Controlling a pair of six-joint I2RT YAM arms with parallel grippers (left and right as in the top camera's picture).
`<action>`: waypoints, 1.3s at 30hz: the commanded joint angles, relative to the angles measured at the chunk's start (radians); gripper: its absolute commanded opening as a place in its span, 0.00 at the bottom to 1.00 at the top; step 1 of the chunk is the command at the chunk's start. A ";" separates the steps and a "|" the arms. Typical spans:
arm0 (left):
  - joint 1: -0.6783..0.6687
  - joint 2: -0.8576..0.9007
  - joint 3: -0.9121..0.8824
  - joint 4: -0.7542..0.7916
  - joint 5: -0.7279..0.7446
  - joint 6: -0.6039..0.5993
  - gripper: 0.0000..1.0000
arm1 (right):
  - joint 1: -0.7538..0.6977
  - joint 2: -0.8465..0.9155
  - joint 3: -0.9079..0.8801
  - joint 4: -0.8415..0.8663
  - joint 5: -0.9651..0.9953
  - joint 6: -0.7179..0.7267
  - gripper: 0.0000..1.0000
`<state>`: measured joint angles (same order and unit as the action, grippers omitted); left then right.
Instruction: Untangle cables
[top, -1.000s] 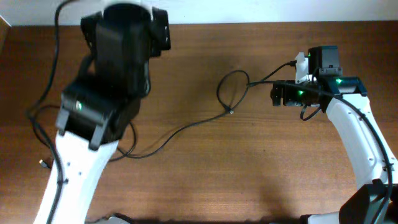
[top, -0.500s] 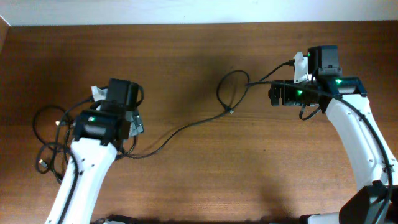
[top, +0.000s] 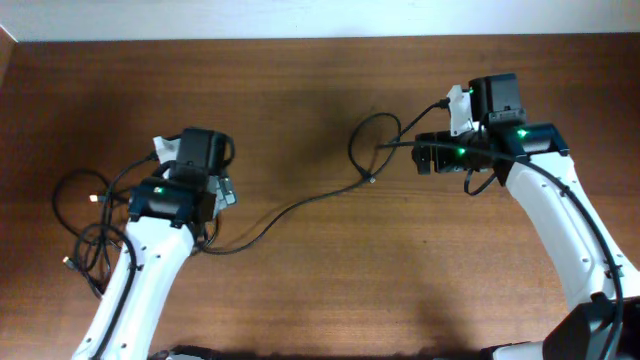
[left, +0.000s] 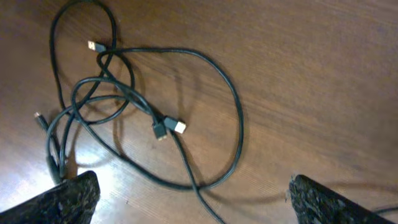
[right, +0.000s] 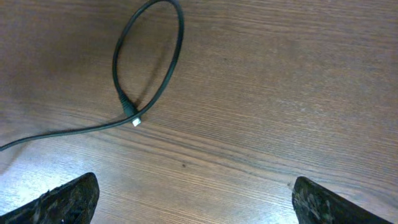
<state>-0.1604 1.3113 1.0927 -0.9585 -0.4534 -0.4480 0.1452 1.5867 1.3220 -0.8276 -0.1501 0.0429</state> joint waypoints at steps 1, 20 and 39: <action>0.087 0.002 -0.055 0.097 0.099 0.126 0.99 | 0.013 -0.023 0.006 -0.002 0.009 -0.006 0.98; 0.358 0.373 -0.193 0.517 -0.075 0.164 0.99 | 0.013 -0.023 0.006 -0.029 0.009 -0.006 0.98; -0.068 0.268 0.080 0.376 0.237 0.202 0.00 | 0.013 -0.023 0.006 -0.030 0.008 -0.006 0.99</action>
<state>-0.1135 1.6665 0.9825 -0.5068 -0.3855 -0.2543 0.1505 1.5864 1.3220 -0.8600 -0.1501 0.0441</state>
